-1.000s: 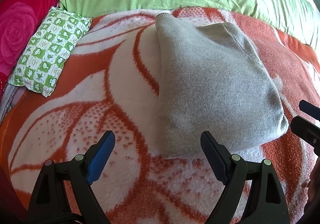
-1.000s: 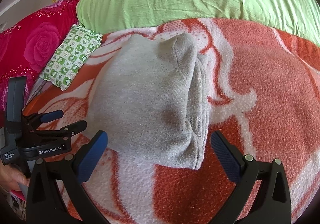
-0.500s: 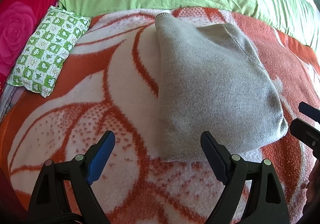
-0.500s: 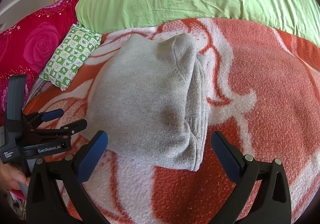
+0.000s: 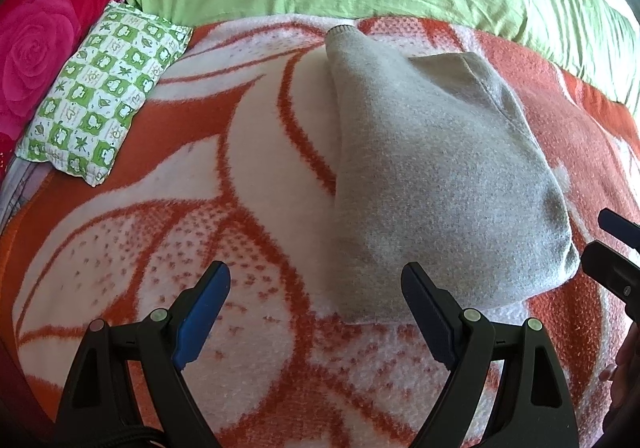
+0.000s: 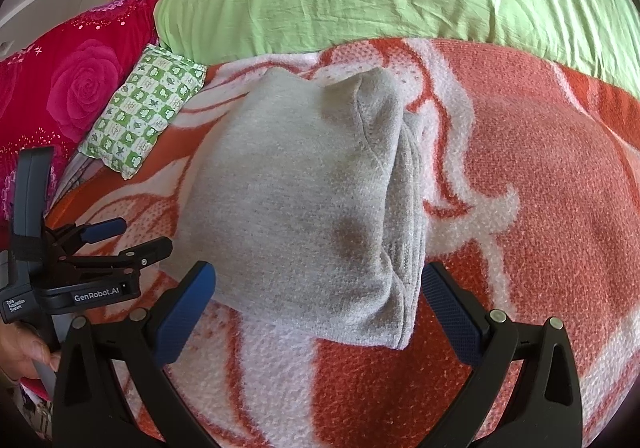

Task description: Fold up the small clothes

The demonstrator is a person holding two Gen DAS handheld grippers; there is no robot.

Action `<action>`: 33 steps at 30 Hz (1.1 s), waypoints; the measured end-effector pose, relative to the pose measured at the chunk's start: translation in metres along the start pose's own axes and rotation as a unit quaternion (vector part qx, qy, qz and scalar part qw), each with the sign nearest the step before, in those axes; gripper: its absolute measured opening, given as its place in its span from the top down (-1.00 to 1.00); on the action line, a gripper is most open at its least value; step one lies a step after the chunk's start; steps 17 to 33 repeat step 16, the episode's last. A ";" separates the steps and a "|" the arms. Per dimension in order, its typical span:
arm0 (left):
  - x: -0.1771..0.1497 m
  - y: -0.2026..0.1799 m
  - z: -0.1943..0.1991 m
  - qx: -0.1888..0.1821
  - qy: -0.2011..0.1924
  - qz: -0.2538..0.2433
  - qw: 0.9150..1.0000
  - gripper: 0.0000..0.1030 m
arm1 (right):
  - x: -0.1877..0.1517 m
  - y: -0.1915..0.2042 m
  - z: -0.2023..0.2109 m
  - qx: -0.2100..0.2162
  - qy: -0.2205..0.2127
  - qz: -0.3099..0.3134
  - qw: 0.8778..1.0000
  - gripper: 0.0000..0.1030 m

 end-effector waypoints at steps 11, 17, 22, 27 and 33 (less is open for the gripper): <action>-0.003 -0.008 0.000 -0.006 0.005 -0.003 1.000 -0.71 | -0.002 -0.003 0.000 -0.004 0.010 -0.014 1.000 -0.99; -0.006 -0.004 0.001 -0.004 0.010 0.003 1.000 -0.70 | -0.007 -0.008 -0.003 -0.004 0.033 -0.033 0.999 -0.99; -0.006 -0.004 0.001 -0.004 0.010 0.003 1.000 -0.70 | -0.007 -0.008 -0.003 -0.004 0.033 -0.033 0.999 -0.99; -0.006 -0.004 0.001 -0.004 0.010 0.003 1.000 -0.70 | -0.007 -0.008 -0.003 -0.004 0.033 -0.033 0.999 -0.99; -0.006 -0.004 0.001 -0.004 0.010 0.003 1.000 -0.70 | -0.007 -0.008 -0.003 -0.004 0.033 -0.033 0.999 -0.99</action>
Point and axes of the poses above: each gripper's, at about its wrist camera, not at the fingertips, and z roughly against the way its jaws point, y to its left, x to its top, the point moved 6 cm from there along -z, roughly the way its jaws point, and after that the axes turned 6 degrees about y, right-handed, at the moved point
